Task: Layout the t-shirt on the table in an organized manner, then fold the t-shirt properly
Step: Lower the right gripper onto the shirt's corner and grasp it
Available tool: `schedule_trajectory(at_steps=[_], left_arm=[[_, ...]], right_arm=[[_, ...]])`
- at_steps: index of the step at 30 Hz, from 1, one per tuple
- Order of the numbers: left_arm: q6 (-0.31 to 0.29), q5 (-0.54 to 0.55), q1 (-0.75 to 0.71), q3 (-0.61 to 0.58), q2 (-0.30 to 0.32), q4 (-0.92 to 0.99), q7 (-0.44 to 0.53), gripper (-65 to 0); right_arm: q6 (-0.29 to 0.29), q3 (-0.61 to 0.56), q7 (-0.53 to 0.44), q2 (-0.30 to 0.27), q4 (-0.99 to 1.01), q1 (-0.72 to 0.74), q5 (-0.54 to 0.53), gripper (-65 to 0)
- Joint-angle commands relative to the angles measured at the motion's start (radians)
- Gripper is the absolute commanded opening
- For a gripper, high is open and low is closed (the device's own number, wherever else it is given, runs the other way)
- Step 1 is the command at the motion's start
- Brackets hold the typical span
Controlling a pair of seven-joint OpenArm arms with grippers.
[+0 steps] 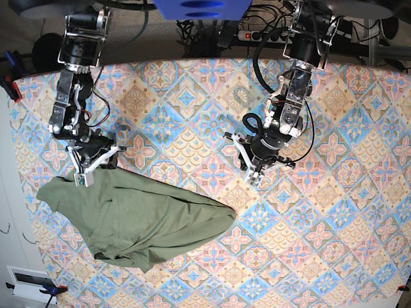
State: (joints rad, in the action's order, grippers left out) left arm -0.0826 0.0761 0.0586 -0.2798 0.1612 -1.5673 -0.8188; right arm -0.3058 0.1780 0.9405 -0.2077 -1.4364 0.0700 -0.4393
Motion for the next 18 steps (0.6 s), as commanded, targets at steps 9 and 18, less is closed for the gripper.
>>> schedule_trajectory(at_steps=[9, 18], left_arm=[[0.001, 0.0, -0.029, 0.003, 0.002, -0.02, 0.019, -56.7], [0.001, 0.0, -0.033, 0.003, 0.001, -0.02, 0.019, -56.7]], right_arm=[[0.003, 0.156, -0.013, -0.019, 0.208, 0.159, -0.005, -35.0], [0.003, 0.22, -0.045, -0.019, 0.398, 0.25, -0.006, -26.2]])
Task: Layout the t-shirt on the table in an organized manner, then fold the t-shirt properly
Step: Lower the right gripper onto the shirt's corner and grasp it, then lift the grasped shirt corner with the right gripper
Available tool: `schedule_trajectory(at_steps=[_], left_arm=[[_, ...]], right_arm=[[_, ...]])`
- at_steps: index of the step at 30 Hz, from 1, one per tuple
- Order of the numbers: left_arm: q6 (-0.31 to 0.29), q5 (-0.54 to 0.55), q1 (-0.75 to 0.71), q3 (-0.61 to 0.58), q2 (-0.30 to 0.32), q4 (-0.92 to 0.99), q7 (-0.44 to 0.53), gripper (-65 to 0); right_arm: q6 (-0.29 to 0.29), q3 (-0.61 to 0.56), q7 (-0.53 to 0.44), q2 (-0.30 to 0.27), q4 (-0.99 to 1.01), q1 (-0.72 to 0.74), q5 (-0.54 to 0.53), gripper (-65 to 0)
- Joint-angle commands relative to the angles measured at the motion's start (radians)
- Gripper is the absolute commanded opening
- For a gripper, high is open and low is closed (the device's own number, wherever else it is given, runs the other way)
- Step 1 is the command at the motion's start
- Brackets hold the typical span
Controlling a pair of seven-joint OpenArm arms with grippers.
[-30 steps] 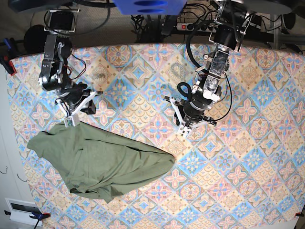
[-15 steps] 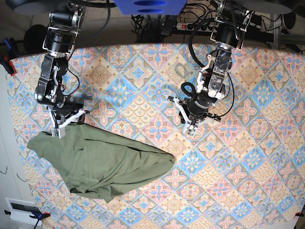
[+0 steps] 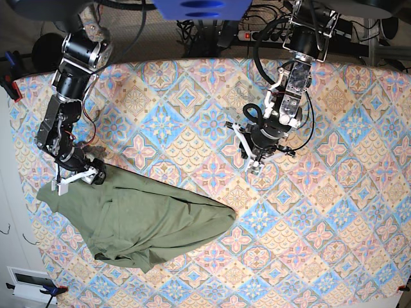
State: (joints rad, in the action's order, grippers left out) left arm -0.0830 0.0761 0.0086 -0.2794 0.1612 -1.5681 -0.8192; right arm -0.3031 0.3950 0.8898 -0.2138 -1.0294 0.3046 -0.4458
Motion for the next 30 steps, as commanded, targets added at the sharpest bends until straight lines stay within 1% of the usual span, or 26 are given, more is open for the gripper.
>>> schedule_trajectory(at_steps=[1, 7, 10, 12, 15, 18, 20, 22, 24, 25, 27, 30], left_arm=[[0.001, 0.0, 0.017, 0.002, -0.001, -0.019, 0.019, -56.7], [0.001, 0.001, 0.015, 0.002, 0.001, -0.019, 0.019, -56.7], [0.001, 0.001, 0.015, 0.002, 0.001, -0.019, 0.019, -56.7], [0.001, 0.001, 0.015, 0.002, 0.001, -0.019, 0.019, -56.7], [-0.001, 0.001, 0.015, 0.002, 0.001, -0.019, 0.019, -56.8], [-0.001, 0.001, 0.015, 0.002, 0.001, -0.019, 0.019, -56.9], [-0.001, 0.001, 0.015, 0.002, 0.001, -0.019, 0.019, -56.9], [-0.001, 0.001, 0.015, 0.002, 0.001, -0.019, 0.019, -56.9], [-0.001, 0.001, 0.015, 0.002, 0.001, -0.019, 0.019, -56.9], [-0.001, 0.001, 0.015, 0.002, 0.001, -0.019, 0.019, -56.9], [-0.001, 0.001, 0.015, 0.002, 0.001, -0.019, 0.019, -56.9], [-0.001, 0.001, 0.015, 0.002, 0.001, -0.019, 0.019, -56.9]], right_arm=[[0.0, 0.002, -0.001, -0.013, 0.001, 0.015, 0.0, -24.9], [0.0, 0.0, -0.005, -0.013, 0.077, 0.032, 0.0, -15.5], [0.0, -0.006, -0.005, -0.013, 0.103, 0.063, 0.0, -14.8], [0.0, -0.038, -0.005, -0.013, 0.11, 0.067, 0.0, -15.6], [0.0, -0.117, -0.007, -0.013, 0.11, 0.067, 0.0, -21.9], [0.0, -0.176, -0.007, -0.013, 0.11, 0.067, 0.0, -31.1], [0.0, -0.202, -0.007, -0.011, 0.105, 0.067, 0.0, -38.0], [0.0, -0.23, -0.007, 0.004, 0.103, 0.067, 0.0, -45.6], [0.0, -0.258, -0.002, 0.024, 0.1, 0.063, 0.0, -56.1], [0.0, -0.268, 0.001, 0.027, 0.093, 0.061, 0.0, -60.0], [0.0, -0.281, 0.006, 0.029, 0.041, 0.057, 0.0, -60.4], [0.0, -0.293, 0.039, 0.029, -0.053, -0.025, -0.002, -60.4]])
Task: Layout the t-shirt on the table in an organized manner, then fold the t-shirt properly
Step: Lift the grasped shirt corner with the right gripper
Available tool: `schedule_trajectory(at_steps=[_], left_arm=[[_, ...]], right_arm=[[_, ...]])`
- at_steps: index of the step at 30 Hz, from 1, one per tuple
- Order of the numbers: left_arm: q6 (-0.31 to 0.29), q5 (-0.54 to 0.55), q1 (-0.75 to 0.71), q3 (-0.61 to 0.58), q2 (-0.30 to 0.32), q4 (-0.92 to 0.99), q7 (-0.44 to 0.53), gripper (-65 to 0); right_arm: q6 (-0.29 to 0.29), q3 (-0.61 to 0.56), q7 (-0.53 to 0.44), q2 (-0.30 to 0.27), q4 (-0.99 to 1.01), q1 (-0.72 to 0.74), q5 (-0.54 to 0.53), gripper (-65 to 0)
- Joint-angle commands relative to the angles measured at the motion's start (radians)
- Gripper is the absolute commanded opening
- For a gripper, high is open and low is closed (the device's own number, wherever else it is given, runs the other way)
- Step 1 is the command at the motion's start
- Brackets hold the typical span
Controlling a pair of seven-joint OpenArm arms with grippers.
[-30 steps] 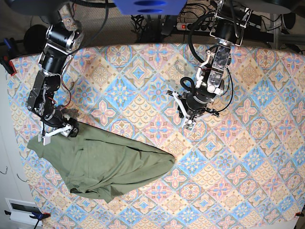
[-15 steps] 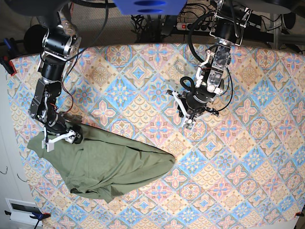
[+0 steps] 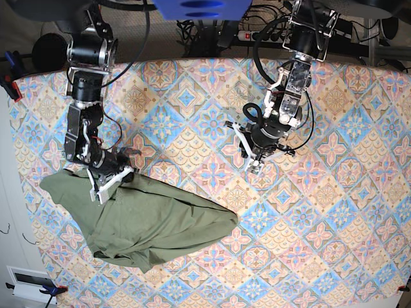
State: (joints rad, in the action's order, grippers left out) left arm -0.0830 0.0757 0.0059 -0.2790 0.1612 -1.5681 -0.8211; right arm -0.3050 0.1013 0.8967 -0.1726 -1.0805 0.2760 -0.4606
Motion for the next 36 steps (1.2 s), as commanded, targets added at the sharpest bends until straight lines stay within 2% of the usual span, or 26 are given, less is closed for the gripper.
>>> schedule_trajectory(at_steps=[1, 6, 8, 10, 13, 16, 18, 22, 26, 30, 32, 36], left_arm=[[-0.001, 0.002, 0.018, 0.002, 0.001, -0.019, 0.021, -56.9], [-0.001, 0.002, 0.019, 0.002, 0.001, -0.019, 0.021, -56.9], [-0.002, 0.002, 0.019, 0.002, 0.001, -0.019, 0.021, -56.9], [-0.002, 0.002, 0.021, 0.002, 0.001, -0.019, 0.021, -56.9], [-0.002, 0.002, 0.022, 0.002, -0.001, -0.019, 0.021, -56.9], [-0.002, 0.002, 0.024, 0.002, -0.002, -0.019, 0.021, -56.8], [-0.002, 0.002, 0.022, 0.002, -0.002, -0.019, 0.021, -56.8], [-0.002, 0.002, 0.018, 0.002, -0.001, -0.019, 0.021, -56.7], [-0.002, 0.002, 0.018, 0.002, 0.002, -0.019, 0.021, -56.7], [-0.002, 0.002, 0.018, 0.002, 0.002, -0.019, 0.021, -56.7], [-0.002, 0.002, 0.018, 0.002, 0.002, -0.019, 0.021, -56.7], [-0.002, 0.002, 0.018, 0.002, 0.002, -0.019, 0.021, -56.7]], right_arm=[[0.002, 0.002, 0.052, -0.012, -0.048, -0.027, 0.013, -60.4], [0.002, -0.001, 0.144, -0.012, -0.255, -0.168, 0.01, -60.4], [0.002, -0.01, 0.149, -0.011, -0.341, -0.237, 0.01, -60.4], [0.002, -0.019, 0.123, -0.011, -0.39, -0.278, 0.012, -60.4], [0.002, 0.015, 0.031, -0.011, -0.395, -0.288, 0.015, -60.1], [0.002, 0.073, 0.012, -0.011, -0.335, -0.284, 0.015, -59.5], [0.002, 0.119, 0.012, -0.014, -0.274, -0.248, 0.015, -55.5], [0.002, 0.206, 0.012, -0.023, -0.186, -0.175, 0.016, -40.9], [0.002, 0.232, 0.008, -0.038, -0.126, -0.165, 0.016, -28.0], [0.002, 0.226, 0.008, -0.038, -0.05, -0.087, 0.015, -15.7], [0.002, 0.226, 0.005, -0.038, -0.027, -0.06, 0.015, -12.3], [0.002, 0.225, 0.005, -0.038, -0.005, -0.007, 0.015, -12.0]])
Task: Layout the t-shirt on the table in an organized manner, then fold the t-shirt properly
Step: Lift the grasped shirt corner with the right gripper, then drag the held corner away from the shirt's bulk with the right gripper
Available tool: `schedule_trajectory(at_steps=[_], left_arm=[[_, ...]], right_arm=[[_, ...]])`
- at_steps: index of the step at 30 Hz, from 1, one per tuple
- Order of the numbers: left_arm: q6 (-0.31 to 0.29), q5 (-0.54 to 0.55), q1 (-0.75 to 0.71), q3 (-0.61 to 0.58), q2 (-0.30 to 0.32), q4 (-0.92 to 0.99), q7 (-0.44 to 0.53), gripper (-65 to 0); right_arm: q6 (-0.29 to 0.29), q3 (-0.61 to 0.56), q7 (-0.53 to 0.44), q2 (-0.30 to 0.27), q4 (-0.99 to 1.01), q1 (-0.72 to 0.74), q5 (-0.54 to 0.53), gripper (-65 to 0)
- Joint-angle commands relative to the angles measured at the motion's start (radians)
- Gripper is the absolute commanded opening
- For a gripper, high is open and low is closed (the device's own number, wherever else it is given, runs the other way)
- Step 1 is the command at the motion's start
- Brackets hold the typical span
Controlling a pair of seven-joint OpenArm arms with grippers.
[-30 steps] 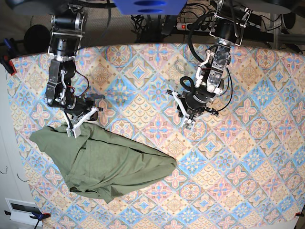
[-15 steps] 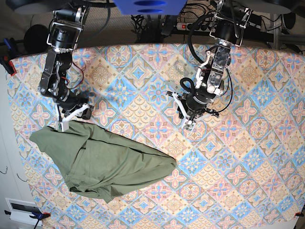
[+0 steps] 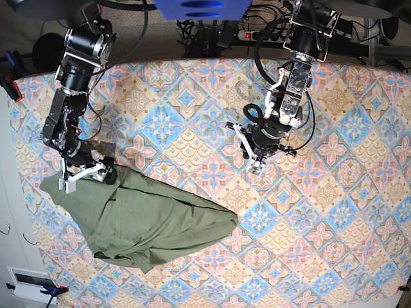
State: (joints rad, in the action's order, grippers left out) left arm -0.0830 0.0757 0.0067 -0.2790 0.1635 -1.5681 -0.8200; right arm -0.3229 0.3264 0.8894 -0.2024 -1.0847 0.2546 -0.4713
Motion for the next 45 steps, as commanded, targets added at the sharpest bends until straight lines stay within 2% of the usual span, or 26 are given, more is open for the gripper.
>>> schedule_trajectory(at_steps=[1, 4, 6, 11, 14, 20, 27, 32, 37, 41, 43, 45], left_arm=[[-0.002, 0.002, 0.019, 0.002, 0.0, -0.019, 0.02, -56.7], [-0.002, 0.002, 0.019, 0.002, 0.0, -0.019, 0.02, -56.7], [-0.002, 0.002, 0.019, 0.002, 0.0, -0.019, 0.02, -56.7], [-0.002, 0.002, 0.019, 0.002, 0.0, -0.019, 0.02, -56.7], [-0.002, 0.002, 0.019, 0.002, -0.002, -0.019, 0.02, -56.7], [-0.002, 0.002, 0.019, 0.002, -0.002, -0.019, 0.02, -56.8], [-0.002, 0.002, 0.016, 0.002, 0.0, -0.019, 0.02, -56.9], [-0.002, 0.002, 0.016, 0.002, 0.001, -0.019, 0.02, -57.2], [-0.002, 0.002, 0.016, 0.004, 0.014, -0.024, 0.02, -57.2], [-0.002, 0.002, 0.0, 0.053, 0.008, -0.076, 0.02, -57.2], [-0.002, 0.002, -0.004, 0.09, 0.006, -0.113, 0.02, -56.9], [-0.004, 0.002, 0.0, 0.097, 0.006, -0.124, 0.02, -56.7]], right_arm=[[0.02, 0.0, 0.012, -0.009, 0.01, 0.021, 0.026, -12.0], [0.02, 0.0, 0.012, -0.009, 0.036, 0.032, 0.026, -14.0], [0.02, 0.0, 0.012, -0.009, 0.047, 0.032, 0.026, -20.4], [0.02, 0.006, 0.009, -0.002, 0.044, 0.032, 0.026, -51.0], [0.02, 0.0, 0.018, -0.002, 0.034, 0.024, 0.024, -63.9], [0.02, -0.002, 0.023, 0.025, -0.186, -0.108, 0.024, -64.7], [0.02, -0.042, 0.158, 0.053, -0.492, -0.28, 0.021, -64.7], [0.02, -0.22, 0.162, 0.051, -0.67, -0.415, 0.021, -64.7], [0.02, -0.476, 0.162, 0.042, -0.785, -0.502, 0.023, -64.7], [0.02, -0.637, 0.162, -0.021, -0.8, -0.512, 0.023, -64.7], [0.02, -0.758, 0.158, -0.052, -0.8, -0.498, 0.026, -64.3], [0.02, -0.829, 0.155, -0.084, -0.8, -0.461, 0.026, -64.0]])
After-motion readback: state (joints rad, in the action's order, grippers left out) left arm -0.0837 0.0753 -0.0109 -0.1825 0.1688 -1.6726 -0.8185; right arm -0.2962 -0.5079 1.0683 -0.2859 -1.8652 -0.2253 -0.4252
